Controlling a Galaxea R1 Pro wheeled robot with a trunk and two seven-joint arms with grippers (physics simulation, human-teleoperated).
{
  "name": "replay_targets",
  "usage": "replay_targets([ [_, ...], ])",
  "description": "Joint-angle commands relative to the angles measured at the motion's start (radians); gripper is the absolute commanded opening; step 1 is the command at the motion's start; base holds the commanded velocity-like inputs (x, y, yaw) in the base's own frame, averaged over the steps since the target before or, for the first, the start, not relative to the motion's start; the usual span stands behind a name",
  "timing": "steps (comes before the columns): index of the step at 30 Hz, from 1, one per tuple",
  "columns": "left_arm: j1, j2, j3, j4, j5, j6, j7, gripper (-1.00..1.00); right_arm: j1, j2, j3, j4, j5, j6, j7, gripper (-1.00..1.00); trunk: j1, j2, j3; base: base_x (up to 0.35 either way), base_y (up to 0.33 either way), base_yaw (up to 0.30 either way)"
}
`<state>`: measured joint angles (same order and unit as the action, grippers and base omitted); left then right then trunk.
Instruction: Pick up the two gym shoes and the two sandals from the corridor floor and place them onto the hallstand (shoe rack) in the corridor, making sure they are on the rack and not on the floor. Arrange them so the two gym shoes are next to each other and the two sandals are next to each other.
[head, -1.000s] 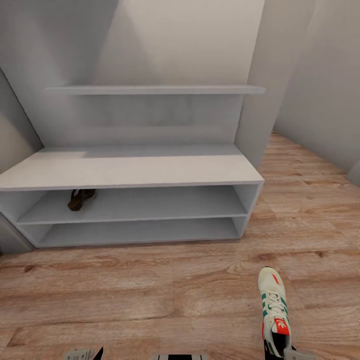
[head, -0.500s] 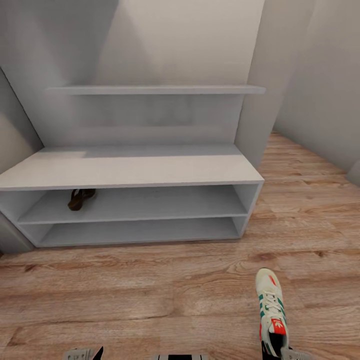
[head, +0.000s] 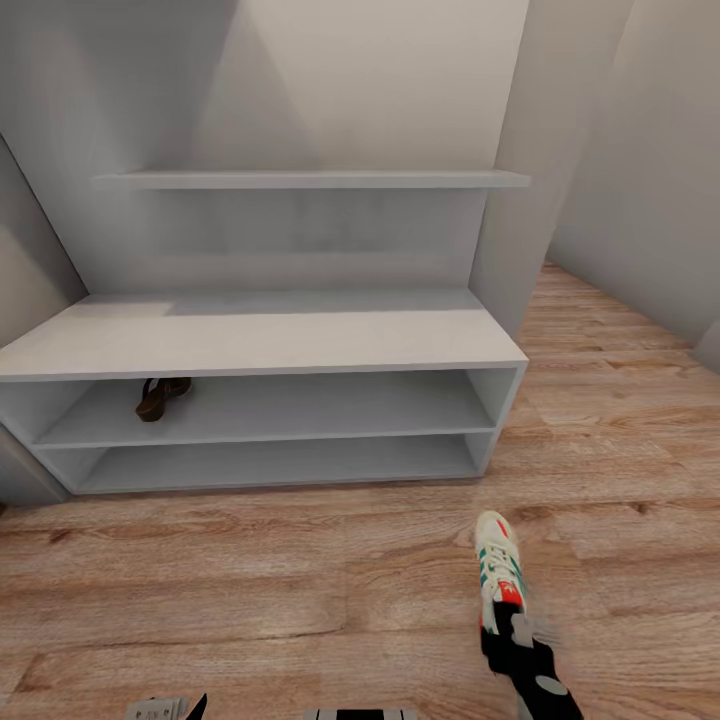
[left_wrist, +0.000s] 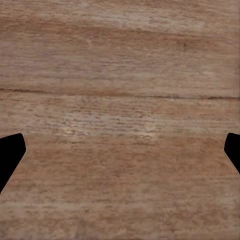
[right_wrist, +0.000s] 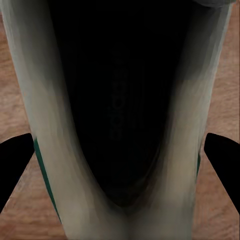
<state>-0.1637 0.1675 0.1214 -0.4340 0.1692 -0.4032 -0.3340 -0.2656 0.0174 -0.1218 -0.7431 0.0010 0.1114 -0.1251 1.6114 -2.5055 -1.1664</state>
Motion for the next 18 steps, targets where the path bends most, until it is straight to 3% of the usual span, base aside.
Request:
replay_targets([
  [1,0.000,0.000,0.003,0.001,0.009,0.000,-0.010,1.00,-0.010,0.009,0.000,-0.012,0.001,0.030,-0.002,-1.00,0.000,0.000,-0.001,0.000,0.000,0.000],
  [5,0.000,0.000,0.002,0.001,0.007,0.000,-0.010,1.00,-0.072,0.044,0.035,-0.036,0.005,0.121,-0.010,-1.00,0.000,0.000,-0.001,0.000,0.000,0.000],
  [8,0.000,0.000,0.002,0.001,0.006,0.000,-0.010,1.00,-0.129,0.062,0.084,-0.038,0.013,0.181,-0.046,-1.00,0.000,0.000,-0.001,0.000,0.000,0.000],
  [10,0.000,0.000,0.001,0.001,0.006,0.000,-0.010,1.00,-0.183,0.080,0.131,-0.036,0.015,0.241,-0.106,-1.00,0.000,0.000,-0.001,0.000,0.000,0.000],
  [12,0.000,0.000,0.001,0.001,0.006,0.000,-0.010,1.00,-0.207,0.090,0.148,-0.035,0.015,0.269,-0.135,-1.00,0.000,0.000,-0.001,0.000,0.000,0.000],
  [13,0.000,0.000,0.001,0.001,0.006,0.000,-0.010,1.00,-0.260,0.115,0.169,-0.038,0.014,0.326,-0.176,-1.00,0.000,0.000,-0.001,0.000,0.000,0.000],
  [18,0.000,0.000,0.001,0.001,0.005,0.000,-0.010,1.00,-0.301,0.135,0.178,-0.053,0.013,0.360,-0.194,-1.00,0.000,0.000,-0.001,0.000,0.000,0.000],
])
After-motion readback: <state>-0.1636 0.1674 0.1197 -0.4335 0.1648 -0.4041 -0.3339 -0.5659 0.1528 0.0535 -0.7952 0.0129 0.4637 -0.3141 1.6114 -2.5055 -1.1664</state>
